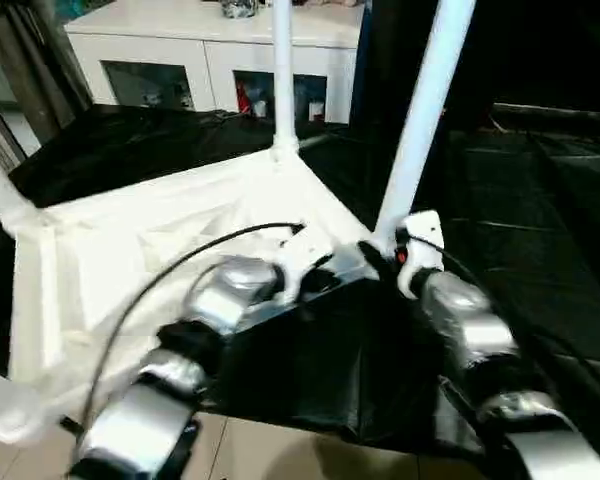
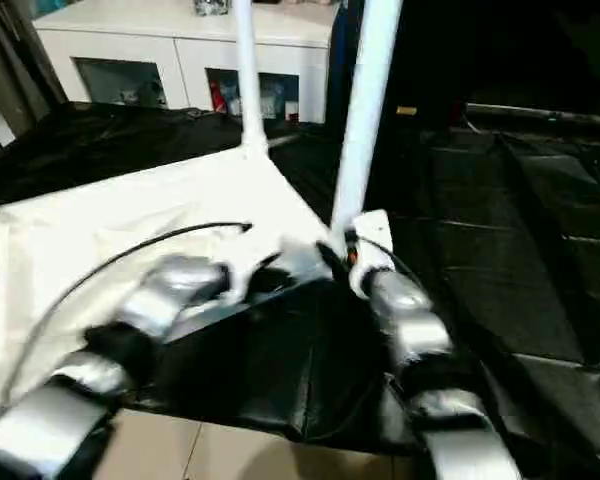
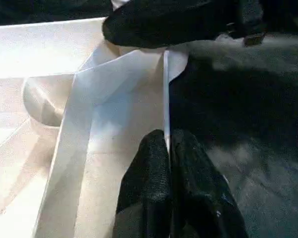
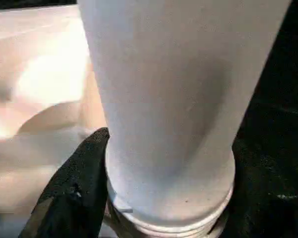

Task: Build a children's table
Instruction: Rotate leg to tighten

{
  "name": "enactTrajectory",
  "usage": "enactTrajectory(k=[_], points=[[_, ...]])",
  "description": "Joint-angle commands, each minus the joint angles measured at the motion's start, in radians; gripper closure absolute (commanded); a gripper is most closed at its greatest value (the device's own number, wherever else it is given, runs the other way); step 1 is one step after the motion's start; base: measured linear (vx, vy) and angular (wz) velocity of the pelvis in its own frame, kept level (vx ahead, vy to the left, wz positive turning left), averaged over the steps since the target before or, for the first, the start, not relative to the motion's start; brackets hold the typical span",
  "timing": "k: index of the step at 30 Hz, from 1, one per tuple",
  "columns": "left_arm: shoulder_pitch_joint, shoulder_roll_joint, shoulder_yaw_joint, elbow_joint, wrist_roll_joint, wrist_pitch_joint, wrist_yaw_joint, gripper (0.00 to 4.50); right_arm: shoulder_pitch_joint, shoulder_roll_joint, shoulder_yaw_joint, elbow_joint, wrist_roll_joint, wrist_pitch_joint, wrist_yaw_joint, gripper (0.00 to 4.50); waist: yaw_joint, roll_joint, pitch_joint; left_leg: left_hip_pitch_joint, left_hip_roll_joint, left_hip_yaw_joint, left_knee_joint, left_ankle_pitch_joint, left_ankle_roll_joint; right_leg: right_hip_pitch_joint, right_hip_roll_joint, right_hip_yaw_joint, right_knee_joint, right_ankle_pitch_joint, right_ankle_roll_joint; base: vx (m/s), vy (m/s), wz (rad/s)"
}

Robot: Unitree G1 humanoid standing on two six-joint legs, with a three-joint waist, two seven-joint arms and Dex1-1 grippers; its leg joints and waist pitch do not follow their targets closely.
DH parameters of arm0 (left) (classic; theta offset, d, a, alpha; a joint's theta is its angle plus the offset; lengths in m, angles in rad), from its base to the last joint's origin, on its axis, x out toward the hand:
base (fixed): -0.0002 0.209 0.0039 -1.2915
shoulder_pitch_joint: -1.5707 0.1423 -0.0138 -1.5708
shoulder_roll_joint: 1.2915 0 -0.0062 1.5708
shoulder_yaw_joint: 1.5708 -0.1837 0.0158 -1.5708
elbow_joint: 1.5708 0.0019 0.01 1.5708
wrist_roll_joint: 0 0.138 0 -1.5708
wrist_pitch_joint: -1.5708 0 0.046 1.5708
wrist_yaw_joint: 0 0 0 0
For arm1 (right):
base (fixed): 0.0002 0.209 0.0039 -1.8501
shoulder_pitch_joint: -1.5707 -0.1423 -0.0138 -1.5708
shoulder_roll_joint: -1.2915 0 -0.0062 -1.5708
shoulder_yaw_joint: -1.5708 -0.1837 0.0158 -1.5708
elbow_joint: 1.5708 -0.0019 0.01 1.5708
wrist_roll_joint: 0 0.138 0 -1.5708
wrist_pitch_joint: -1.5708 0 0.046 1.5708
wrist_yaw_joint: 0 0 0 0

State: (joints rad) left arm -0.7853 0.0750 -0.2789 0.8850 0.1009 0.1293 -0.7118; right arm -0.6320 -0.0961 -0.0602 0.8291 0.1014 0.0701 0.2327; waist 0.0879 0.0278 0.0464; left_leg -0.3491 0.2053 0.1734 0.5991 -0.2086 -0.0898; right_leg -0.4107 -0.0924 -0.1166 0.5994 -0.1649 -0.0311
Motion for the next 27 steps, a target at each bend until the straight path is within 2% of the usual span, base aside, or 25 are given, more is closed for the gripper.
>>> enactTrajectory(k=[1, 2, 3, 4, 5, 7, 8, 9, 11, 13, 15, 17, 19, 20, 21, 23, 24, 27], points=[[-0.03, -0.026, 0.044, 0.037, 0.005, -0.023, 0.131, 4.5, 0.003, 0.063, 0.015, 0.081, 0.005, -0.001, -0.028, 1.77, -0.006, -0.004, -0.07, 0.0, 0.015, 0.0, -0.067, -0.115, 0.048, 0.062, -0.057, 0.052, -0.081, -0.269, -0.165, 0.0, 0.0, 0.0], [-0.035, -0.034, 0.043, 0.049, 0.006, -0.033, 0.129, 4.5, -0.007, 0.078, 0.011, 0.092, 0.01, -0.013, -0.018, 1.77, -0.006, -0.004, -0.07, -0.001, 0.015, 0.0, -0.066, -0.117, 0.048, 0.063, -0.057, 0.052, -0.079, -0.263, -0.168, 0.0, 0.0, 0.0], [-0.038, -0.039, 0.044, 0.056, 0.006, -0.038, 0.128, 4.5, -0.013, 0.088, 0.005, 0.097, 0.016, -0.018, -0.011, 1.42, -0.006, -0.006, -0.068, -0.003, 0.013, 0.0, -0.067, -0.127, 0.062, 0.065, -0.057, 0.051, -0.081, -0.252, -0.173, 0.0, 0.0, 0.0], [-0.039, -0.041, 0.043, 0.059, 0.005, -0.045, 0.122, 4.5, -0.018, 0.094, 0.001, 0.098, 0.02, -0.021, -0.004, 1.42, -0.006, -0.005, -0.069, -0.004, 0.013, 0.0, -0.067, -0.124, 0.067, 0.067, -0.057, 0.051, -0.079, -0.248, -0.173, 0.0, 0.0, 0.0], [-0.037, -0.04, 0.04, 0.058, 0.002, -0.063, 0.107, 4.5, -0.025, 0.098, -0.004, 0.092, 0.023, -0.031, 0.006, 1.07, -0.006, -0.005, -0.07, -0.004, 0.014, 0.0, -0.067, -0.122, 0.074, 0.067, -0.058, 0.052, -0.079, -0.243, -0.174, 0.0, 0.0, 0.0], [-0.028, -0.03, 0.034, 0.047, -0.003, -0.076, 0.075, 4.5, -0.029, 0.091, -0.001, 0.076, 0.028, -0.04, 0.04, 1.05, -0.006, -0.004, -0.07, -0.004, 0.015, 0.0, -0.067, -0.125, 0.083, 0.068, -0.06, 0.052, -0.078, -0.244, -0.176, 0.0, 0.0, 0.0], [-0.022, -0.024, 0.032, 0.041, -0.007, -0.084, 0.058, 4.5, -0.03, 0.083, 0.003, 0.066, 0.03, -0.045, 0.063, 0.94, -0.007, -0.014, -0.068, -0.007, 0.014, -0.001, -0.068, -0.135, 0.088, 0.07, -0.06, 0.05, -0.081, -0.261, -0.171, 0.0, 0.0, 0.0], [-0.019, -0.019, 0.031, 0.041, -0.01, -0.092, 0.04, 4.5, -0.034, 0.075, 0.006, 0.061, 0.029, -0.053, 0.08, 0.66, -0.008, -0.01, -0.069, -0.01, 0.014, -0.003, -0.069, -0.129, 0.088, 0.073, -0.061, 0.048, -0.079, -0.272, -0.166, 0.0, 0.0, 0.0], [-0.017, -0.017, 0.031, 0.041, -0.011, -0.098, 0.029, 4.5, -0.037, 0.07, 0.008, 0.06, 0.029, -0.06, 0.089, 0.6, -0.014, -0.008, -0.068, -0.006, 0.015, -0.002, -0.068, -0.133, 0.089, 0.068, -0.06, 0.048, -0.083, -0.283, -0.167, 0.0, 0.0, 0.0], [-0.004, -0.002, 0.027, 0.033, -0.013, -0.13, -0.021, 4.5, -0.041, 0.047, 0.005, 0.043, 0.038, -0.054, 0.148, 0.56, -0.017, -0.008, -0.069, -0.008, 0.014, -0.002, -0.067, -0.126, 0.093, 0.07, -0.06, 0.049, -0.082, -0.275, -0.173, 0.0, 0.0, 0.0], [0.022, 0.025, 0.02, 0.003, -0.022, -0.148, -0.092, 4.5, -0.02, -0.013, 0.038, -0.018, 0.035, -0.022, 0.271, 0.56, -0.02, -0.01, -0.07, -0.012, 0.013, -0.003, -0.066, -0.119, 0.107, 0.075, -0.058, 0.048, -0.078, -0.247, -0.182, 0.0, 0.0, 0.0], [0.043, 0.046, 0.014, -0.021, -0.033, -0.152, -0.143, 4.5, 0.003, -0.064, 0.073, -0.066, 0.025, 0.002, 0.368, 0.56, -0.02, -0.007, -0.07, -0.012, 0.016, -0.002, -0.064, -0.11, 0.125, 0.074, -0.058, 0.049, -0.074, -0.213, -0.192, 0.0, 0.0, 0.0], [0.066, 0.072, 0.007, -0.048, -0.046, -0.163, -0.202, 4.5, 0.042, -0.133, 0.126, -0.132, 0.013, 0.017, 0.496, 0.56, -0.018, -0.009, -0.07, -0.012, 0.017, -0.001, -0.063, -0.112, 0.131, 0.075, -0.058, 0.049, -0.074, -0.214, -0.193, 0.0, 0.0, 0.0], [0.066, 0.072, 0.007, -0.048, -0.046, -0.163, -0.202, 4.5, 0.042, -0.133, 0.126, -0.132, 0.013, 0.017, 0.496, 0.56, -0.017, -0.009, -0.07, -0.013, 0.018, 0.0, -0.062, -0.106, 0.135, 0.074, -0.057, 0.049, -0.072, -0.208, -0.195, 0.0, 0.0, 0.0], [0.091, 0.107, -0.004, -0.084, -0.057, -0.175, -0.278, 4.5, 0.09, -0.21, 0.174, -0.211, 0.012, 0.027, 0.633, 0.56, -0.014, -0.008, -0.07, -0.011, 0.02, -0.001, -0.064, -0.106, 0.131, 0.073, -0.057, 0.048, -0.074, -0.218, -0.194, 0.0, 0.0, 0.0], [0.108, 0.129, -0.005, -0.112, -0.069, -0.178, -0.334, 4.5, 0.11, -0.245, 0.185, -0.248, 0.018, 0.034, 0.697, 0.56, -0.01, -0.009, -0.067, -0.011, 0.022, 0.0, -0.063, -0.126, 0.135, 0.073, -0.057, 0.049, -0.075, -0.236, -0.19, 0.0, 0.0, 0.0], [0.112, 0.134, -0.004, -0.121, -0.075, -0.176, -0.352, 4.5, 0.111, -0.251, 0.183, -0.254, 0.022, 0.036, 0.708, 0.56, -0.011, -0.007, -0.066, -0.011, 0.023, 0.001, -0.065, -0.139, 0.132, 0.07, -0.057, 0.049, -0.078, -0.26, -0.185, 0.0, 0.0, 0.0], [0.14, 0.168, -0.002, -0.187, -0.116, -0.153, -0.441, 4.5, 0.118, -0.28, 0.182, -0.282, 0.04, 0.038, 0.76, 0.56, -0.011, -0.011, -0.064, -0.009, 0.024, 0.0, -0.068, -0.156, 0.112, 0.069, -0.06, 0.049, -0.083, -0.318, -0.171, 0.0, 0.0, 0.0]])
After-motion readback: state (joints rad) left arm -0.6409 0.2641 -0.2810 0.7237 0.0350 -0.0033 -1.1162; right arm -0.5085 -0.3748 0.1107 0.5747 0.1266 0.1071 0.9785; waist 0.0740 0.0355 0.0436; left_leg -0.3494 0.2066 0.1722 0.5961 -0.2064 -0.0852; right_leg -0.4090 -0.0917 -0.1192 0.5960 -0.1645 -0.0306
